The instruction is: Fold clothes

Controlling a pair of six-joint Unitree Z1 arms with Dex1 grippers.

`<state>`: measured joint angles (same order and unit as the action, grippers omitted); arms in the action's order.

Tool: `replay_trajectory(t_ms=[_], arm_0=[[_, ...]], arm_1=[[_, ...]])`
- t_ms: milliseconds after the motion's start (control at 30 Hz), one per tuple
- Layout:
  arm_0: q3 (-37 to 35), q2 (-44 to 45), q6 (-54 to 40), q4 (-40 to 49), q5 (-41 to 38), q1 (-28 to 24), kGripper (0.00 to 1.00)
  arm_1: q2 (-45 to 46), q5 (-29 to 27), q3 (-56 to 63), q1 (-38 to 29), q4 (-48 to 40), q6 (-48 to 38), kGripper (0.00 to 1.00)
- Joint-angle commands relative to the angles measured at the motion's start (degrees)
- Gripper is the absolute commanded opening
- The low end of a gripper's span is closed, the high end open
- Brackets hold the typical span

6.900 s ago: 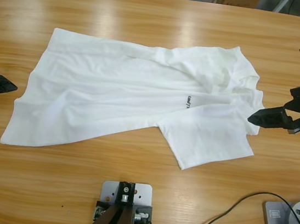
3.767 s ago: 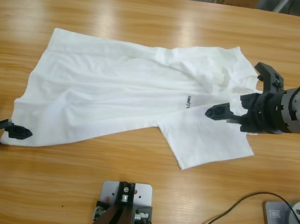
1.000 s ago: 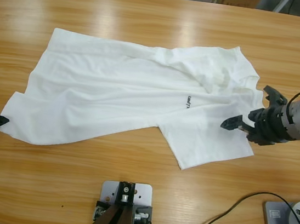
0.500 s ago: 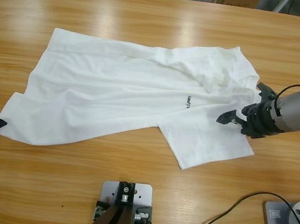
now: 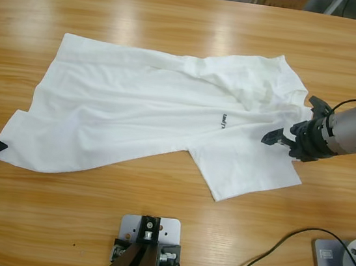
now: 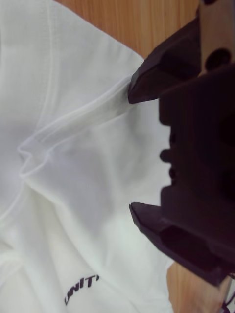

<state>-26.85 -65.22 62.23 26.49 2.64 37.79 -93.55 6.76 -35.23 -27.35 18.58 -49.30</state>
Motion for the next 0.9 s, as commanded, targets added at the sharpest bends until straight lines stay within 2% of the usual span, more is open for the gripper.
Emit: replay_trajectory(t_ms=[33,333,367,400,500,533,600,667,700,767,833,900], arm_0=[[2.2,1.6,0.4,0.8,0.4,0.5,0.000],[2.3,2.1,0.4,0.9,0.4,0.5,0.000],[2.4,2.3,0.4,0.9,0.4,0.5,0.000],[2.5,2.5,0.4,1.1,0.4,0.5,0.000],[2.7,3.0,0.4,1.2,0.4,0.5,0.000],[2.7,3.1,0.4,1.2,0.4,0.5,0.000],[2.7,3.2,0.4,1.3,0.4,0.5,0.000],[2.7,3.4,0.4,1.4,0.4,0.5,0.000],[2.7,3.5,0.4,1.4,0.4,0.5,0.000],[2.8,3.6,0.4,1.4,0.4,0.5,0.000],[2.9,3.7,0.4,1.4,0.4,0.5,0.000],[2.9,3.8,0.4,1.4,0.4,0.5,0.000]], arm_1=[[-1.5,0.1,-0.4,0.6,-1.9,1.8,0.830],[-2.8,1.6,-0.4,0.6,-2.5,3.0,0.825],[-2.9,1.8,-0.4,0.6,-2.5,3.0,0.804],[-3.0,2.0,-0.2,0.6,-2.5,3.1,0.742],[-3.7,2.5,0.0,0.6,-2.7,3.0,0.701],[-4.1,2.9,0.0,0.6,-2.9,3.0,0.625],[-4.3,3.4,0.1,0.6,-3.0,3.0,0.558],[-3.8,3.4,0.3,0.6,-3.0,3.0,0.335],[-3.5,3.3,0.4,0.6,-3.0,3.0,0.304],[-2.5,3.1,0.5,0.6,-2.9,2.9,0.064],[-1.2,2.6,0.9,0.6,-2.8,2.8,0.000],[-0.2,2.1,1.3,0.6,-3.0,2.6,0.000]])
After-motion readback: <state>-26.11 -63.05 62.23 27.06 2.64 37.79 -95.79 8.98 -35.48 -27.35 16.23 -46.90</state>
